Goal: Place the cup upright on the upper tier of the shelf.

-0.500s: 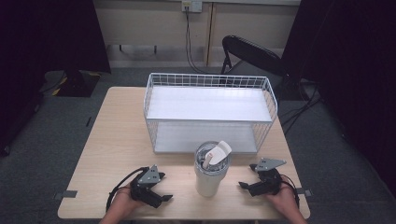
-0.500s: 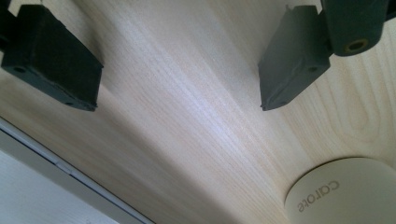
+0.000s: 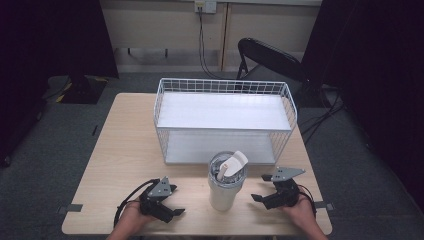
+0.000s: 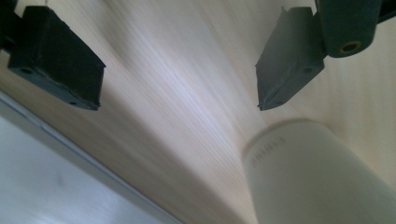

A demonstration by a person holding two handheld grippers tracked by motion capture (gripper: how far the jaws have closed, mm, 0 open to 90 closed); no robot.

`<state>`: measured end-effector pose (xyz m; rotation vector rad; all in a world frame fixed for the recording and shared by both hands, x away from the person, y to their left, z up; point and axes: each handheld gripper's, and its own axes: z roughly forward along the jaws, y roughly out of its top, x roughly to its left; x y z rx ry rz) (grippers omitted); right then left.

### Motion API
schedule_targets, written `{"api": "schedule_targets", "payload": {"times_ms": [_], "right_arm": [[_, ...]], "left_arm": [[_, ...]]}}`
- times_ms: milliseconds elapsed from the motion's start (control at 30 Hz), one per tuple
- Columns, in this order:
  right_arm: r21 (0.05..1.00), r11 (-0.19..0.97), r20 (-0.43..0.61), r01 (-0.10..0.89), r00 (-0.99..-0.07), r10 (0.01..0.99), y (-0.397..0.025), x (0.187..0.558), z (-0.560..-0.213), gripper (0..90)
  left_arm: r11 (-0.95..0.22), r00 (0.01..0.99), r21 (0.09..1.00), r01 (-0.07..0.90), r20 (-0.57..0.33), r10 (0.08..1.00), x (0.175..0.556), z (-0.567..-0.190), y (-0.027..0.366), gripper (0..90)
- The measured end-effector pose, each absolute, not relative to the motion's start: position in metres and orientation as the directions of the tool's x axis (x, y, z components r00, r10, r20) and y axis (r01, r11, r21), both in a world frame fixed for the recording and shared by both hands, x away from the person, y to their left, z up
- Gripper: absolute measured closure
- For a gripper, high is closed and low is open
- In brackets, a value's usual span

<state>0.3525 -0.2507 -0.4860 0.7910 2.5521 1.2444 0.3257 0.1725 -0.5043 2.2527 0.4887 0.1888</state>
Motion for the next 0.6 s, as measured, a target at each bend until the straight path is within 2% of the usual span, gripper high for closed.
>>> {"api": "schedule_targets", "payload": {"times_ms": [100,333,600], "right_arm": [[0.806,0.466,0.08,0.366,-0.846,0.526,-0.247,0.348,-0.475,14.6],[0.812,0.481,0.067,0.329,-0.872,0.485,-0.239,0.345,-0.469,14.1],[0.837,0.449,0.103,0.313,-0.896,0.433,-0.229,0.34,-0.46,14.1]], "left_arm": [[-0.601,0.914,0.746,0.285,-0.022,0.406,0.326,-0.504,0.173,15.1],[-0.601,0.912,0.746,0.287,-0.021,0.409,0.325,-0.504,0.172,15.1],[-0.602,0.907,0.743,0.293,-0.016,0.421,0.325,-0.504,0.172,15.1]]}}
